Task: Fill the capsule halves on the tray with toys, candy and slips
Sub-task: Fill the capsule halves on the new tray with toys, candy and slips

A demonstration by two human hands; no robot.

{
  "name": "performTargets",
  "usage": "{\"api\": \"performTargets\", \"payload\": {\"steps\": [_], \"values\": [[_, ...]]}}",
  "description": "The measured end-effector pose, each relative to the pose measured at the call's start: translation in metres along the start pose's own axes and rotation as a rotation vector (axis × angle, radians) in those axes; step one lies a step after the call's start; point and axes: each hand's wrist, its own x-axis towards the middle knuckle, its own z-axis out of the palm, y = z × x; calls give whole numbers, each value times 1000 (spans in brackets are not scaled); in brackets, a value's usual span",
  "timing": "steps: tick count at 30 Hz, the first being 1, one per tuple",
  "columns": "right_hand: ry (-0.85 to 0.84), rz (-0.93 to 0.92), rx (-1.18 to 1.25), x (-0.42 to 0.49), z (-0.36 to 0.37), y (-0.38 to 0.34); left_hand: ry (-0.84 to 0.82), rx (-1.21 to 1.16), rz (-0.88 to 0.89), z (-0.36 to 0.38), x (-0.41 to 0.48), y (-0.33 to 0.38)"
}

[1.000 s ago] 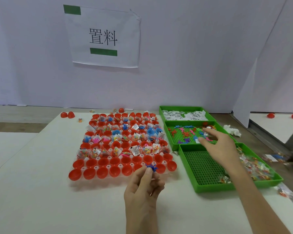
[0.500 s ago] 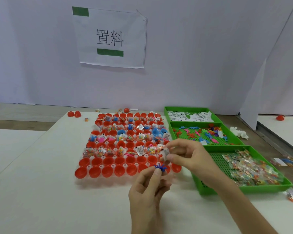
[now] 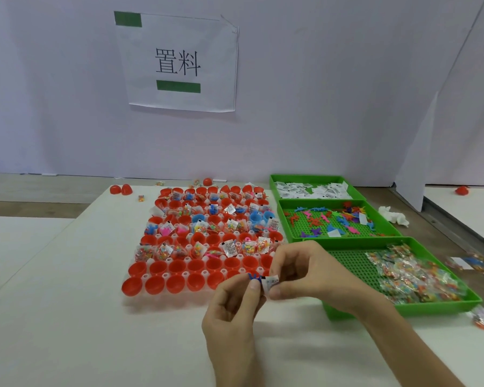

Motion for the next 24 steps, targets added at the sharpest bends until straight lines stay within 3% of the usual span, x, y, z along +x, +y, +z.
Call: {"api": "performTargets", "payload": {"steps": [7,14,16,19,20,22,24], "values": [[17,-4,-43,0,-3,2,-111,255,169,2,-8,0],[-114,102,-189,-7,-18,-6,-78,281,119,0,-6,-1],[88,92,-348,-11,-37,-8,-62,246,84,0,-5,0],[670,156,-765,-26,-79,-2,-91,235,61,1,-7,0],[782,235,-831,-34,-92,1,-95,227,53,1,-7,0],[835,450,-851,-50,-113,10,-100,203,29,2,-7,0],[745,629,-850,-58,-121,14,-97,174,-9,3,-7,1]]}}
